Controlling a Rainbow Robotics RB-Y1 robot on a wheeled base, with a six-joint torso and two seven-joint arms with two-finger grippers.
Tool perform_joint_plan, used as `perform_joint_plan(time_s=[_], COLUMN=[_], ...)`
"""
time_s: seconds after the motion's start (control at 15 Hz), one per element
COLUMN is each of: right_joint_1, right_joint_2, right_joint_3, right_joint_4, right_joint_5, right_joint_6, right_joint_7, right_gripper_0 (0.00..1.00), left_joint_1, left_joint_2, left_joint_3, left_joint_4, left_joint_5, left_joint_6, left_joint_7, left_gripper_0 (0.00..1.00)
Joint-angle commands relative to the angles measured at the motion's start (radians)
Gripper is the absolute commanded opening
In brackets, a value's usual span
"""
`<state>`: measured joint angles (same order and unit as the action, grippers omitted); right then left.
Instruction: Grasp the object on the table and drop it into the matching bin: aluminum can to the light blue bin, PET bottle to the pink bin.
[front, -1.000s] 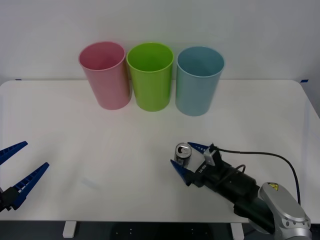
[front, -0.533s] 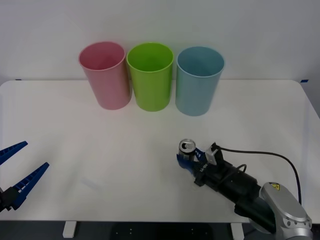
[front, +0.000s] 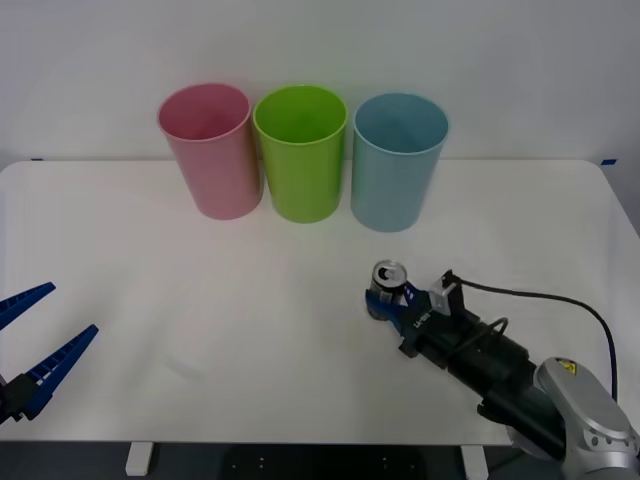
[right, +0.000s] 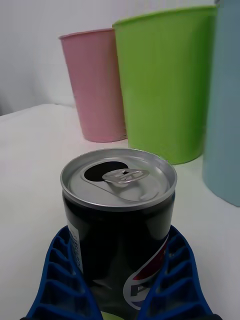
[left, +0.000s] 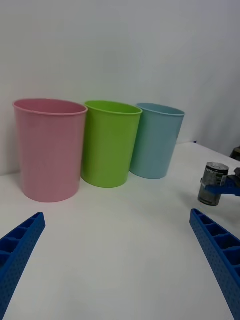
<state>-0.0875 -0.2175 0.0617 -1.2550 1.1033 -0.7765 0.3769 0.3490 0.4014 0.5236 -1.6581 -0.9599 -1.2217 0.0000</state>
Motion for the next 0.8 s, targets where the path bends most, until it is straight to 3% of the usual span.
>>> perform_joint_plan(time_s=[0.07, 0.8], right_joint_1=[0.002, 0.026], right_joint_2=[-0.023, -0.149], right_joint_3=[-0.022, -0.112], right_joint_4=[-0.024, -0.3], right_joint_5=[-0.036, -0.051], right_joint_6=[-0.007, -0.038], right_joint_7=[-0.02, -0.458], right_gripper_0=[0.0, 0.0], left_joint_1=[0.0, 0.0], left_joint_2=[0.0, 0.0], left_joint_3=[0.0, 0.0], left_joint_4=[0.0, 0.0], left_joint_5=[0.0, 0.0], left_joint_6=[0.0, 0.0], left_joint_7=[0.0, 0.0], left_gripper_0=[1.0, 1.0])
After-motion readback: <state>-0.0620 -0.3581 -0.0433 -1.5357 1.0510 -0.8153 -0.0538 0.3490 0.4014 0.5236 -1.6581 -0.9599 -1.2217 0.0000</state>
